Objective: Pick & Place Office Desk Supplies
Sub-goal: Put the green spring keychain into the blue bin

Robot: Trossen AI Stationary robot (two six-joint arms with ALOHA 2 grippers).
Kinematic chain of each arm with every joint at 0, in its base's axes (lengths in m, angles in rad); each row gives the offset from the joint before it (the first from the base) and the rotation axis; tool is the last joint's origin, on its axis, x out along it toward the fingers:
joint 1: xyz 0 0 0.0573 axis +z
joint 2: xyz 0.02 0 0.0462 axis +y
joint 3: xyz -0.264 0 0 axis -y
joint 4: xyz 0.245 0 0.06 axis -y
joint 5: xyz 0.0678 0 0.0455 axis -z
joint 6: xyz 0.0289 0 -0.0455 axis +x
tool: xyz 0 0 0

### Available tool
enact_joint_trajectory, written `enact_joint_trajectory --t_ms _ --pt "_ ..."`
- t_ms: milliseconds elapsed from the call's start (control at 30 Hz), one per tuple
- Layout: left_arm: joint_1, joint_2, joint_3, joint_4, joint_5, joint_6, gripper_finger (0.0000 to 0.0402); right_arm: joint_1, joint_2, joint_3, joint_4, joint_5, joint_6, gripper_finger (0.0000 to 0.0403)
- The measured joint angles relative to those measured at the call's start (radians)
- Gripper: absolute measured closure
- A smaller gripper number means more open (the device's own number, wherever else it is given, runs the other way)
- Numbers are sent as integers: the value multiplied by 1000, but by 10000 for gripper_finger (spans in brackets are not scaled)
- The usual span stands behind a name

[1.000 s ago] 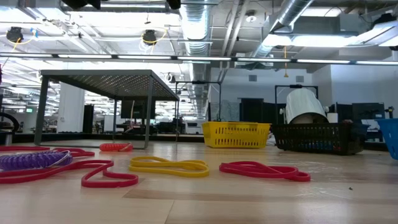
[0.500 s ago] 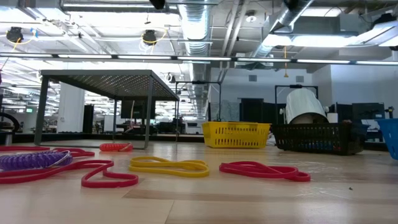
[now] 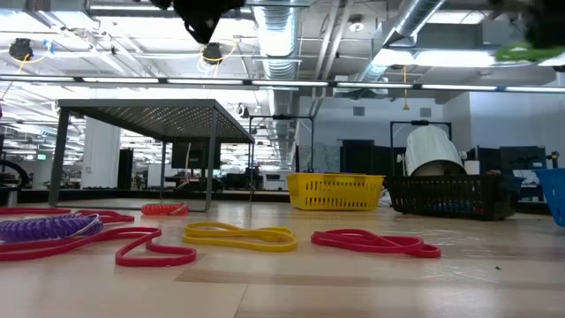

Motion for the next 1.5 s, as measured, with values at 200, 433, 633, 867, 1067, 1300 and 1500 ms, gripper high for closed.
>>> enact_joint_trajectory --t_ms 200,433,633,867,1067,1300,1500 --pt "0 0 0 -14 -6 -9 297 180 70 -113 33 -20 295 398" --pt "0 0 0 -39 -5 -17 298 327 193 -136 90 -27 519 398" --pt "0 0 0 -44 -5 -20 298 349 306 -135 122 -82 574 398" --pt "0 0 0 -44 -5 -47 298 324 413 -135 167 -108 577 394" --pt "-3 0 0 -48 -5 -54 298 315 448 -135 170 -128 580 386" --pt "-1 0 0 -58 -4 -45 298 315 440 -135 157 -135 560 340" --pt "2 0 0 -59 -5 -44 298 308 440 -135 137 -164 520 263"
